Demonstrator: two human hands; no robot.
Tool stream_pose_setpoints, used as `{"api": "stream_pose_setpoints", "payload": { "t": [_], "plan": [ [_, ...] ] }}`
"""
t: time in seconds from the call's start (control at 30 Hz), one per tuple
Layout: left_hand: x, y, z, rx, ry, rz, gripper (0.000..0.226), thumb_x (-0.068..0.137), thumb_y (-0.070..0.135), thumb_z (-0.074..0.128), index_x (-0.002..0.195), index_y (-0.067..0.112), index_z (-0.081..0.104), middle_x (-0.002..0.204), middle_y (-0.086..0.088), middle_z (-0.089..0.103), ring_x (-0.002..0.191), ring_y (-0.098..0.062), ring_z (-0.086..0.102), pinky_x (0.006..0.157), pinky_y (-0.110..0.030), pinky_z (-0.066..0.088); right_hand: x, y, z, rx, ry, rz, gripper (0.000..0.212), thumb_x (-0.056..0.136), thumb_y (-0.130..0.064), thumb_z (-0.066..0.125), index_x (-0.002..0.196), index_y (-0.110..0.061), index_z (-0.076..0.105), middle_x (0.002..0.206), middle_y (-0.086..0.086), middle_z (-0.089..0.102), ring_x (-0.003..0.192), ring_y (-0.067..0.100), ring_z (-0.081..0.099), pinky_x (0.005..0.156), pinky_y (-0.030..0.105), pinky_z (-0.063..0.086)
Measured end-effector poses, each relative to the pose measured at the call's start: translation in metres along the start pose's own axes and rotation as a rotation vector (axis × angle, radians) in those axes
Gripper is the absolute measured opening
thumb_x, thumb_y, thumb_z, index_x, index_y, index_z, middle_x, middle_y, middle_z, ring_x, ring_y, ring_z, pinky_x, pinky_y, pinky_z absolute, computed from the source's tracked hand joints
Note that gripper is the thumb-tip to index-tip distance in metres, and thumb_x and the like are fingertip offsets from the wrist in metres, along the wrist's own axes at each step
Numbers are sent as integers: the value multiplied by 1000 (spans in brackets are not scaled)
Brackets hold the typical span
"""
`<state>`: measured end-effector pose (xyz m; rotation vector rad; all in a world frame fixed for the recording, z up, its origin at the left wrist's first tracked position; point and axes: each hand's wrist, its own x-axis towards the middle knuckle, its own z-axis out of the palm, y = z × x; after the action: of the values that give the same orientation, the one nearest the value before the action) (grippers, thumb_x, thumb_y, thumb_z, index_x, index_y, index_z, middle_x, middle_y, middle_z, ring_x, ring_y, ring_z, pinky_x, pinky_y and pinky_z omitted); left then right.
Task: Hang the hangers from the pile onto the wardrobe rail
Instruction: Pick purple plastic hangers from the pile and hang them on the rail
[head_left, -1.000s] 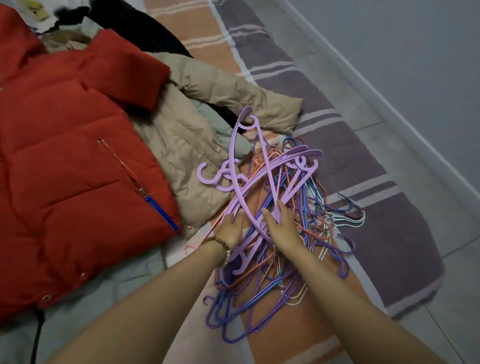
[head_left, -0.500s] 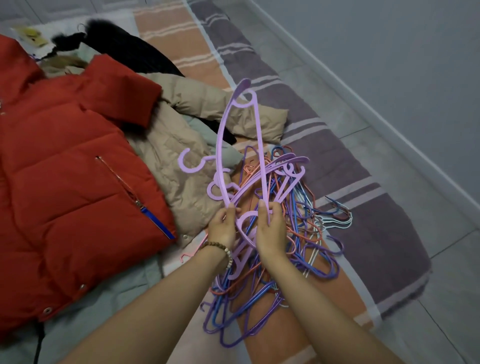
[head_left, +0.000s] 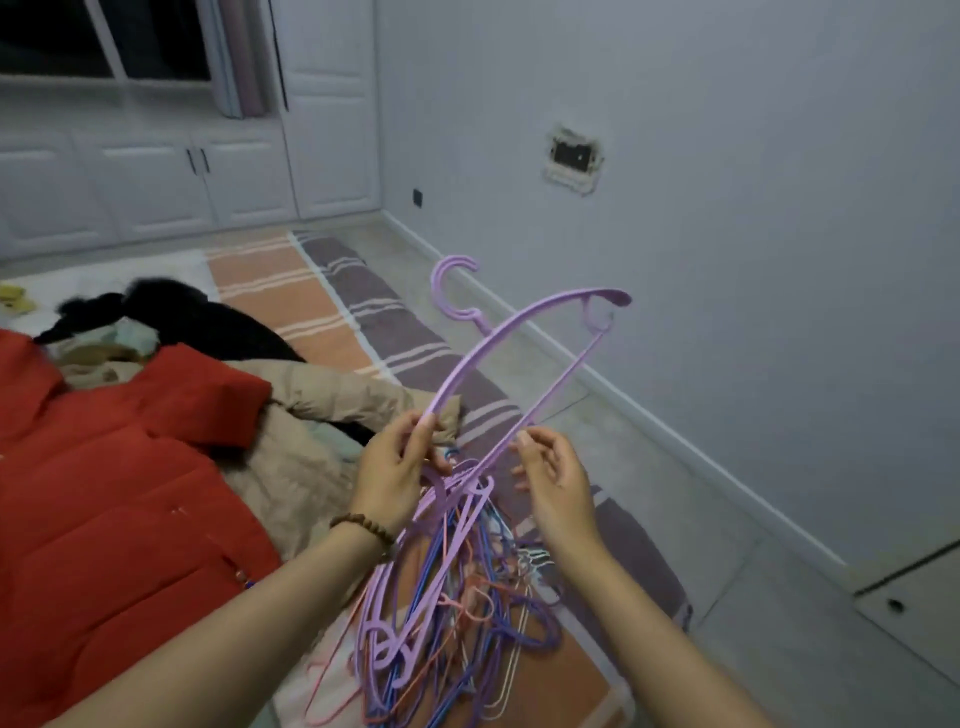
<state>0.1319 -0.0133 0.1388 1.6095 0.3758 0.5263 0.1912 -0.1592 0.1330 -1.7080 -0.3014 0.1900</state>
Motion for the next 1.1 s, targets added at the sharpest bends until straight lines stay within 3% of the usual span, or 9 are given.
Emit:
{"api": "stream_pose_setpoints", "payload": {
  "t": [0.1, 0.17, 0.23, 0.33, 0.47, 0.6, 0.73, 0.9, 1.1],
  "plan": [
    [-4, 74, 11, 39, -146, 83, 22, 95, 27, 45, 83, 17, 61, 55, -4, 60, 59, -28, 67, 56, -37, 53, -10, -80, -38, -28, 77, -104, 8, 93, -29, 54, 100, -29, 56, 109, 0, 63, 103, 14, 60, 93, 29, 48],
    [-12, 125, 23, 16, -229, 130, 21, 94, 29, 48, 83, 18, 62, 53, -2, 60, 56, -23, 66, 56, -34, 52, -27, -133, -66, -124, 121, -186, 15, 93, -28, 55, 107, -26, 56, 110, -6, 61, 102, 7, 57, 86, 11, 45],
    [-24, 177, 38, 14, -340, 179, 21, 94, 29, 47, 85, 19, 63, 52, 1, 60, 56, -17, 65, 53, -24, 50, -49, -182, -93, -261, 150, -246, 26, 93, -34, 52, 118, -25, 55, 113, -14, 56, 106, 0, 51, 80, 4, 39],
    [-50, 250, 61, 57, -535, 289, 26, 93, 35, 46, 88, 17, 64, 56, -1, 63, 60, -20, 65, 57, -25, 51, -92, -248, -135, -301, 225, -240, 35, 93, -39, 49, 124, -24, 54, 115, -17, 53, 109, -3, 47, 89, 14, 35],
    [-96, 333, 94, 67, -721, 463, 24, 93, 34, 46, 87, 19, 65, 59, -3, 67, 60, -20, 67, 54, -20, 50, -165, -326, -197, -207, 358, -244, 29, 94, -39, 48, 111, -22, 65, 100, -19, 65, 89, -16, 55, 79, 4, 39],
    [-154, 405, 128, -14, -925, 564, 26, 92, 34, 47, 89, 16, 65, 60, -4, 68, 62, -20, 67, 56, -21, 52, -248, -377, -250, -196, 559, -289, 26, 93, -41, 48, 101, -28, 69, 95, -18, 72, 98, -8, 56, 99, 26, 34],
    [-225, 466, 159, -59, -1148, 678, 38, 81, 46, 46, 91, 15, 65, 63, -4, 69, 62, -18, 67, 59, -21, 54, -336, -411, -293, -207, 797, -369, 22, 90, -40, 52, 91, -28, 71, 92, -17, 74, 96, -6, 62, 101, 26, 40],
    [-326, 514, 203, -131, -1372, 769, 31, 88, 38, 45, 92, 14, 65, 67, -4, 70, 63, -17, 68, 62, -26, 56, -447, -435, -339, -194, 1038, -430, 19, 87, -37, 57, 85, -26, 72, 89, -14, 75, 99, 2, 65, 107, 32, 41],
    [-451, 556, 245, -208, -1596, 805, 32, 93, 37, 44, 96, 13, 65, 75, -5, 72, 71, -22, 70, 67, -31, 59, -583, -454, -388, -252, 1269, -489, 22, 87, -38, 56, 92, -23, 72, 89, -13, 74, 94, 1, 66, 94, 23, 45]
  ]
}}
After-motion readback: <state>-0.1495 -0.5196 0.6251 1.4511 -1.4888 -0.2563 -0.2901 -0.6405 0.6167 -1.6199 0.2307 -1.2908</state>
